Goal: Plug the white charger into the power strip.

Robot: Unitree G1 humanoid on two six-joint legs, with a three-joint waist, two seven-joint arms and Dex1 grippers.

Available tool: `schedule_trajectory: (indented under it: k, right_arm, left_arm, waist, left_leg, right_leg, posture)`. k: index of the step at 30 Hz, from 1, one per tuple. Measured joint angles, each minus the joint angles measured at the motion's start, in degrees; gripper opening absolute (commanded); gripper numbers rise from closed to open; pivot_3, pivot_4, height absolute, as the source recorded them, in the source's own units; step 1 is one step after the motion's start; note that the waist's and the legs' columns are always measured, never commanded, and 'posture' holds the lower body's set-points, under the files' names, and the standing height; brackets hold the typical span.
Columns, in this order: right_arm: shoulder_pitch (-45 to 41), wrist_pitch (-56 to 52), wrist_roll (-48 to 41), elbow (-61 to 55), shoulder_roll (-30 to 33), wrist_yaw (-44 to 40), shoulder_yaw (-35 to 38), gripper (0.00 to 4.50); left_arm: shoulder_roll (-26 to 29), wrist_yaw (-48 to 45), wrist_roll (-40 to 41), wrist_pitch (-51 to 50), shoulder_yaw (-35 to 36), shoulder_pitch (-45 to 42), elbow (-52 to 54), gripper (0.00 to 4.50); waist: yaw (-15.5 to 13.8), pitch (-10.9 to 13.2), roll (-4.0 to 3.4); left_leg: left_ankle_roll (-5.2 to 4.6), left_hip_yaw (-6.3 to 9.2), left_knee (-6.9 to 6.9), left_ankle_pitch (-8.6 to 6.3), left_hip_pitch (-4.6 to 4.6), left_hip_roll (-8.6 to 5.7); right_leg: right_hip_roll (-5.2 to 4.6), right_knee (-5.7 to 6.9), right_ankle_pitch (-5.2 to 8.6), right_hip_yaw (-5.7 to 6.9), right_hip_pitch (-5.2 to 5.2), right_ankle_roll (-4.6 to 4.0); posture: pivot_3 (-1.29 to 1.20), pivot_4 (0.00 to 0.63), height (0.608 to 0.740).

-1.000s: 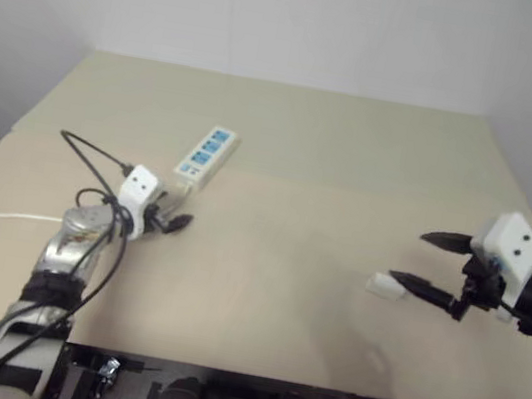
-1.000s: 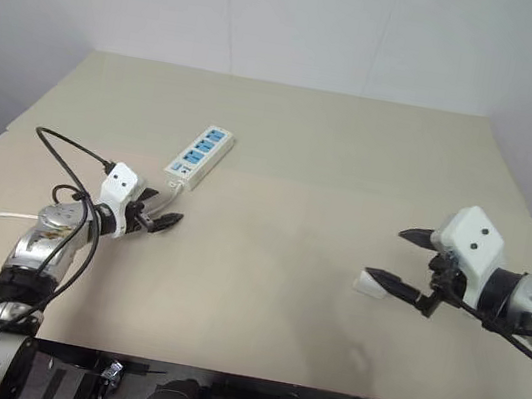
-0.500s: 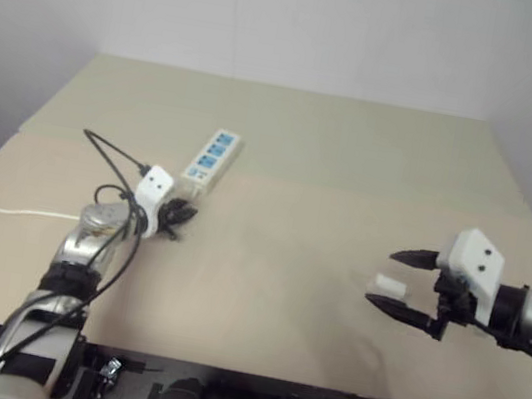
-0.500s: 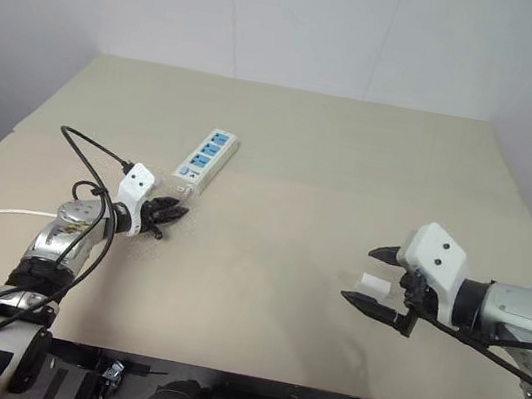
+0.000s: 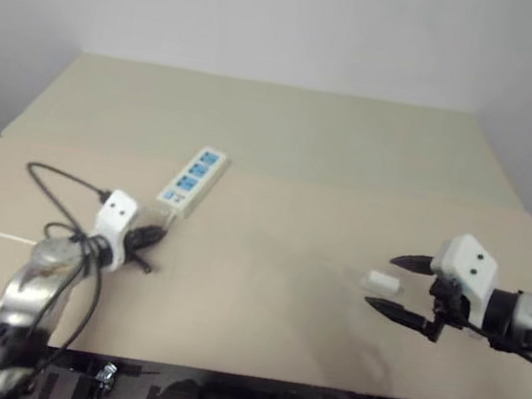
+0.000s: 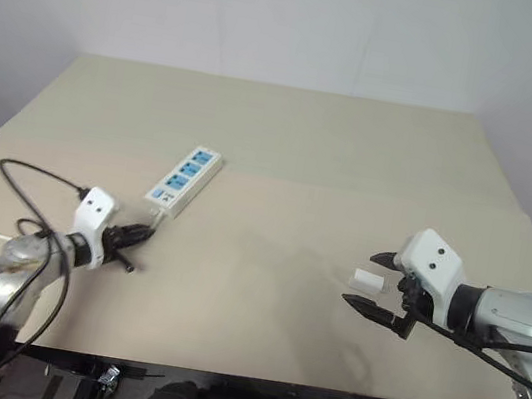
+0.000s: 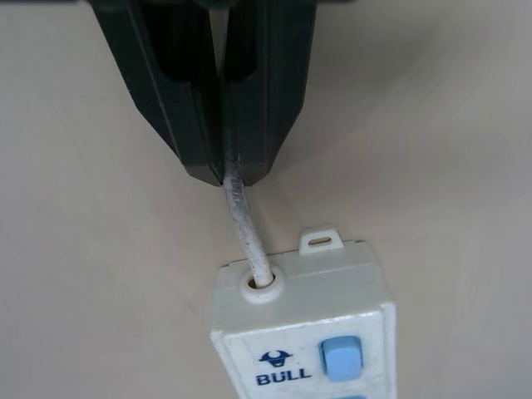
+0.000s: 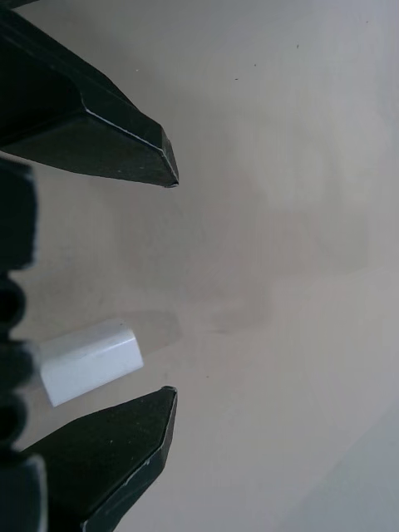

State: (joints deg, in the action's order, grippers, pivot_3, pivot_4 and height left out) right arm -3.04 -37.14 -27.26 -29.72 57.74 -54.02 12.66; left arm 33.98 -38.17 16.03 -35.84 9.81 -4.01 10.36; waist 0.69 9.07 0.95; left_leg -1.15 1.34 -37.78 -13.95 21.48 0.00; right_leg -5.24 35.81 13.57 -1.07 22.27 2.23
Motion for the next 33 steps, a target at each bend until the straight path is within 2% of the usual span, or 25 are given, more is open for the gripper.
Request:
schedule_trajectory:
  k: [3,5,6,9,13,17,20,26,33]
  right_arm:
    - [-2.1,0.9,0.5,1.2,-0.5,0.0,-1.8,4.5]
    - [-3.4,1.6,1.2,2.5,-0.5,-0.1,-3.0,4.5]
    - [-3.9,1.6,1.3,3.5,-0.6,-0.3,-3.4,4.5]
    - [-4.7,2.0,1.7,4.7,-0.7,-0.9,-4.6,4.5]
    - [-4.8,2.8,2.5,5.7,-1.0,-0.9,-5.5,4.5]
    - [-4.8,2.9,2.9,5.6,-1.2,-0.8,-5.5,4.5]
    - [-3.2,2.9,2.8,4.9,-1.1,-1.1,-5.3,4.5]
    - [-1.6,2.8,3.1,4.1,-1.0,-0.7,-4.9,4.5]
    - [-1.4,2.8,3.5,3.8,-1.0,-0.3,-4.9,4.5]
  left_arm:
    - [0.6,-1.0,-0.4,3.1,-0.4,3.3,1.9,1.21]
    - [0.2,-1.4,-2.6,11.9,-1.2,4.8,0.3,1.84]
    - [-2.1,-0.5,-3.8,18.3,-1.0,4.8,-1.4,2.15]
    - [-6.2,0.6,-5.0,32.4,-0.9,4.9,-4.0,3.13]
    - [-10.6,3.4,-6.8,46.4,-0.6,4.7,-5.7,4.44]
    - [-13.7,6.2,-6.9,48.4,-0.7,4.0,-8.5,4.48]
    - [-16.5,9.4,-6.8,46.3,-0.8,1.8,-10.4,4.48]
    - [-17.7,10.5,-4.4,42.2,-0.9,0.9,-12.2,4.48]
    - [-16.4,9.5,-3.6,40.7,-0.5,-2.5,-16.8,4.48]
  waist:
    - [-0.6,0.0,0.02]
    - [-0.7,0.0,0.01]
    - [-0.9,0.0,0.0]
    - [-1.4,0.0,0.03]
    - [-1.5,0.0,0.03]
    - [-1.4,0.0,0.04]
    - [-1.6,0.0,0.06]
    - [-1.2,0.0,0.07]
    - [-1.3,0.0,0.07]
  left_leg:
    - [0.01,0.01,0.0,0.01,-0.01,-0.02]
    - [0.01,0.0,0.0,0.01,-0.01,-0.02]
    - [0.01,0.0,0.01,0.01,0.03,-0.02]
    - [0.01,0.02,0.0,0.01,0.36,-0.01]
    - [0.0,0.01,0.0,0.0,0.58,-0.09]
    - [-0.01,0.01,-0.05,0.0,0.57,-0.09]
    - [-0.02,0.0,-0.09,0.01,0.45,-0.11]
    - [-0.02,0.03,-0.09,0.01,0.4,-0.11]
    - [-0.02,0.02,-0.09,0.01,0.39,-0.16]
  right_leg:
    - [0.02,-0.02,0.25,0.07,-0.01,0.29]
    - [0.0,-0.05,0.22,0.07,0.01,0.12]
    - [-0.04,-0.09,0.05,0.07,0.03,-0.18]
    - [-0.05,-0.2,0.0,0.1,0.23,-0.21]
    - [-0.16,-0.24,-0.04,0.11,0.38,-0.16]
    - [-0.09,-0.24,-0.08,0.12,0.34,-0.09]
    - [-0.02,-0.19,-0.06,0.26,0.18,-0.07]
    - [0.04,-0.14,-0.06,0.22,0.18,-0.07]
    - [0.05,-0.16,-0.06,0.23,0.16,-0.07]
  posture:
    - [0.0,0.15,0.74]
    - [0.0,0.15,0.74]
    - [0.0,0.15,0.74]
    - [0.0,0.15,0.74]
    - [0.0,0.15,0.74]
    - [0.0,0.15,0.74]
    - [0.0,0.15,0.74]
    - [0.0,0.15,0.74]
    - [0.0,0.15,0.74]
